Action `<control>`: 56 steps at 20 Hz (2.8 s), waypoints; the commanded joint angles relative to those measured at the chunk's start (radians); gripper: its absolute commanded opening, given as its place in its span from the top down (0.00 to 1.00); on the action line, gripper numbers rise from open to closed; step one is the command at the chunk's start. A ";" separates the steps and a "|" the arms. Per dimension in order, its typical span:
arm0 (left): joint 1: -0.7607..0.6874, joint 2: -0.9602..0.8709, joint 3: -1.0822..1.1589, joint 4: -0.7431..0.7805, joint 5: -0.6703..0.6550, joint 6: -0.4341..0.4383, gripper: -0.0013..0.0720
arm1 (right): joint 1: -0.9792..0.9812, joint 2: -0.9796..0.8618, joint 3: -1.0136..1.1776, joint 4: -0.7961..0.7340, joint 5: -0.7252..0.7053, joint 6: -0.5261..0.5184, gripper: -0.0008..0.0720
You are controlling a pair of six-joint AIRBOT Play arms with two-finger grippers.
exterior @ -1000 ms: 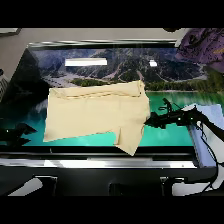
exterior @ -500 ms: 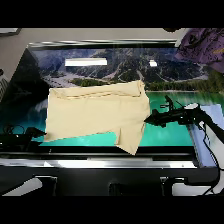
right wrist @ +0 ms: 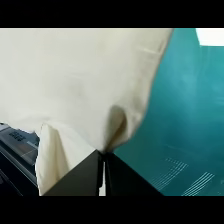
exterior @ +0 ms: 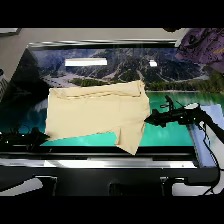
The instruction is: Fold the clothes and pants, and hang the long-sleeved shirts on hangers.
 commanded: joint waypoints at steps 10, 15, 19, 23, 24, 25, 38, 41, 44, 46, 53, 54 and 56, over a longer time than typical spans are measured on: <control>-0.247 0.001 0.395 -0.016 0.028 -0.095 0.97 | 0.095 0.097 0.300 -0.029 -0.069 0.030 0.96; -0.378 0.001 1.050 0.140 0.053 -0.311 0.97 | 0.206 0.097 0.879 -0.305 -0.129 0.214 0.96; -0.431 0.024 1.511 0.357 -0.031 -0.433 0.97 | 0.210 0.178 1.215 -0.343 -0.082 0.273 0.96; -0.430 0.259 1.459 0.455 -0.035 -0.490 0.97 | 0.210 0.422 1.201 -0.377 -0.045 0.309 0.96; -0.430 0.332 1.408 0.486 -0.036 -0.512 0.97 | 0.210 0.476 1.193 -0.388 -0.042 0.318 0.96; -0.430 0.405 1.357 0.515 -0.043 -0.532 0.97 | 0.210 0.526 1.191 -0.403 -0.036 0.328 0.96; -0.459 0.264 1.252 0.591 -0.327 -0.512 0.97 | 0.211 0.412 1.025 -0.476 0.012 0.556 0.96; -0.528 0.000 1.250 0.631 -0.296 -0.499 0.97 | 0.211 0.225 0.925 -0.477 -0.028 0.564 0.96; -0.586 -0.282 1.252 0.669 -0.176 -0.512 0.97 | 0.219 0.012 0.877 -0.476 -0.124 0.564 0.96; -0.610 -0.436 1.257 0.684 -0.055 -0.557 0.97 | 0.240 -0.124 0.877 -0.475 -0.233 0.562 0.96; -0.615 -0.600 1.321 0.684 0.260 -0.647 0.97 | 0.260 -0.338 0.877 -0.526 -0.573 0.560 0.96; -0.615 -0.600 1.331 0.683 0.242 -0.645 0.97 | 0.260 -0.335 0.877 -0.550 -0.565 0.560 0.96; -0.615 -0.600 1.341 0.675 0.146 -0.645 0.96 | 0.260 -0.329 0.877 -0.584 -0.510 0.560 0.96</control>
